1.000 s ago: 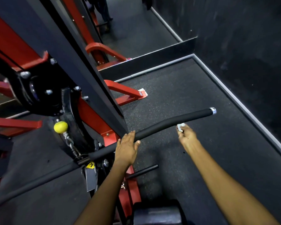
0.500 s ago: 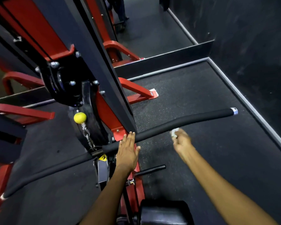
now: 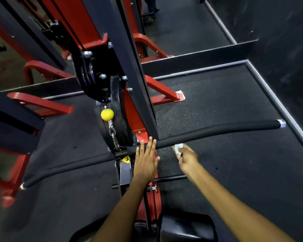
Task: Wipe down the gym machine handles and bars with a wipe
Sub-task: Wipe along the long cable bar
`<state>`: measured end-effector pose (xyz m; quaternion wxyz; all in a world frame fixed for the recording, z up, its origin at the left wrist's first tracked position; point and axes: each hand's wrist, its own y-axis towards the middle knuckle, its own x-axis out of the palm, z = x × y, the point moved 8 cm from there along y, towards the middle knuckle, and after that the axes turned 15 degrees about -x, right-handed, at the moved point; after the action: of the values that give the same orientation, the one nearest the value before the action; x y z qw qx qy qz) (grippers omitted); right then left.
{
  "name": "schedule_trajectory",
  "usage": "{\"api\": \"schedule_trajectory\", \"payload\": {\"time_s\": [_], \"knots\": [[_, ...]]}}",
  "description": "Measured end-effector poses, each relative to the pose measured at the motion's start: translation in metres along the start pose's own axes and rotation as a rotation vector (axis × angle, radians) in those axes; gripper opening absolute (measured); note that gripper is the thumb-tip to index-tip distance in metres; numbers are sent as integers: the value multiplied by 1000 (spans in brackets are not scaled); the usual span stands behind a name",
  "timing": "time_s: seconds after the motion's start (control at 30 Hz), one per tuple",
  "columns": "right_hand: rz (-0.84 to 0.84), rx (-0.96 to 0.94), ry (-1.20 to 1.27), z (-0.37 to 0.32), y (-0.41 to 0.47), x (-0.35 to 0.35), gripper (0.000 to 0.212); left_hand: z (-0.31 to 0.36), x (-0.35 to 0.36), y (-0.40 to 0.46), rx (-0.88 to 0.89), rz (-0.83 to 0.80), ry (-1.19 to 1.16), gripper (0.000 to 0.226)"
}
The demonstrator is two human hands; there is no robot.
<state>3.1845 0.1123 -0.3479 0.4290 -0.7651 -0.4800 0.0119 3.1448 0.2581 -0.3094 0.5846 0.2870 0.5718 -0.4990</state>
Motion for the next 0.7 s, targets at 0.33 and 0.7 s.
{"api": "schedule_trajectory", "payload": {"time_s": [0.33,0.7], "knots": [[153,-137,20,-19,10,-17,37,-9,-1,-2,22,-5,-50,65],[246,-243,19,-57,31,-35,38,-81,-33,-29,-162,396,-185,59]]}}
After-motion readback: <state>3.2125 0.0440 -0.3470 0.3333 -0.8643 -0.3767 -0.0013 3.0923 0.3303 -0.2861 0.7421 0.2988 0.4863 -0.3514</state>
